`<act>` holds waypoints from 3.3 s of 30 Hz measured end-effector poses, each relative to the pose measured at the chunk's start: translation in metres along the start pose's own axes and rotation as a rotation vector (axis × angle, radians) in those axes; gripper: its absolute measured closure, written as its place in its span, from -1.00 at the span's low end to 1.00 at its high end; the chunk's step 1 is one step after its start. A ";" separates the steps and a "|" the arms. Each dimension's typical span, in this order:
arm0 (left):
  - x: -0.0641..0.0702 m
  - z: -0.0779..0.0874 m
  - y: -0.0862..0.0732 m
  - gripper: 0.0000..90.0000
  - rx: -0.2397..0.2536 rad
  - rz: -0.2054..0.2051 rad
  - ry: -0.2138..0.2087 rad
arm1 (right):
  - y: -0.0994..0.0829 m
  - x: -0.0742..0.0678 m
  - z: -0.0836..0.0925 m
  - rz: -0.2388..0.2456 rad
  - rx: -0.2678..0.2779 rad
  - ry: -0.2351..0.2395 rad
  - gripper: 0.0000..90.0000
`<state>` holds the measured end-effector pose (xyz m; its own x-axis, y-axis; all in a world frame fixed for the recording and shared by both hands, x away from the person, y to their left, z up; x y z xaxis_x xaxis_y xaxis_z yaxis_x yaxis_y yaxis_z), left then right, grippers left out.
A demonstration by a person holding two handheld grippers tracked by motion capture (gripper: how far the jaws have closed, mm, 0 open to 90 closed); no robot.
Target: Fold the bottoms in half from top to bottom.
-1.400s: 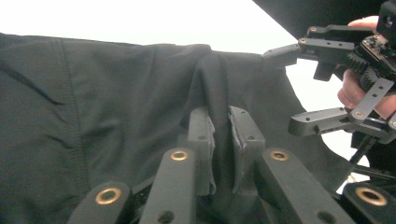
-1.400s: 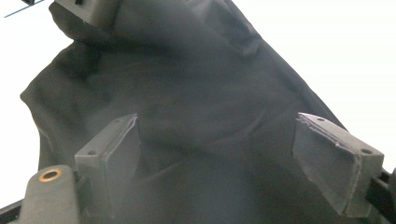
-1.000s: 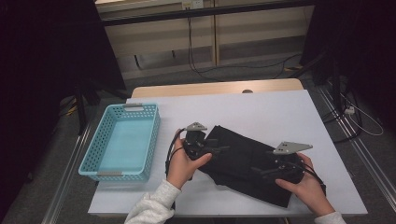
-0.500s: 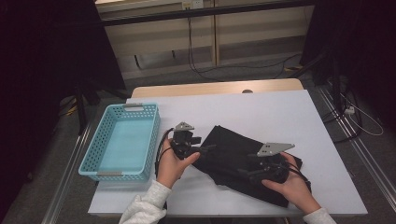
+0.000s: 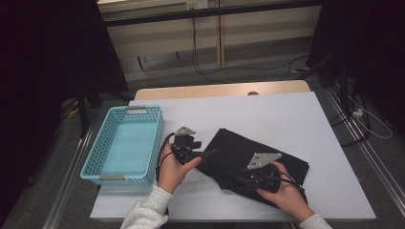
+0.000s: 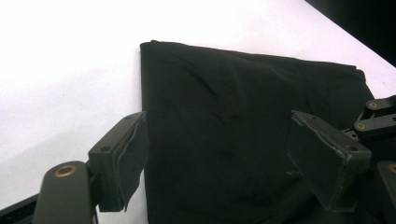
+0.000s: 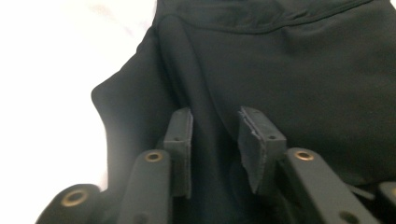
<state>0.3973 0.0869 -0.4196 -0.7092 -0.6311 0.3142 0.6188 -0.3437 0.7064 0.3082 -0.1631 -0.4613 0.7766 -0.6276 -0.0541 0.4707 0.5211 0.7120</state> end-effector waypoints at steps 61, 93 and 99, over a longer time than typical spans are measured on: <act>-0.003 -0.004 0.004 -0.53 -0.017 -0.006 0.000 | -0.019 0.007 0.062 -0.033 0.069 -0.034 0.89; -0.007 -0.003 0.003 -0.59 -0.041 -0.024 0.022 | -0.018 0.064 0.045 -0.194 0.068 -0.231 0.33; -0.008 -0.003 0.002 -0.59 -0.043 -0.023 0.021 | -0.014 0.081 0.026 -0.189 0.012 -0.257 0.38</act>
<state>0.4055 0.0896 -0.4226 -0.7162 -0.6373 0.2844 0.6168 -0.3874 0.6852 0.3534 -0.2362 -0.4570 0.5439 -0.8391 -0.0082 0.5901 0.3756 0.7146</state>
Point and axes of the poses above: each handheld gripper's, and its own axes: z roughly backward along the jaws, y roughly out of its top, x roughly to its right, the point moved 1 cm from there along -z, roughly forward along the jaws, and after that the axes turned 3 degrees about -x, right-handed, at the moved point
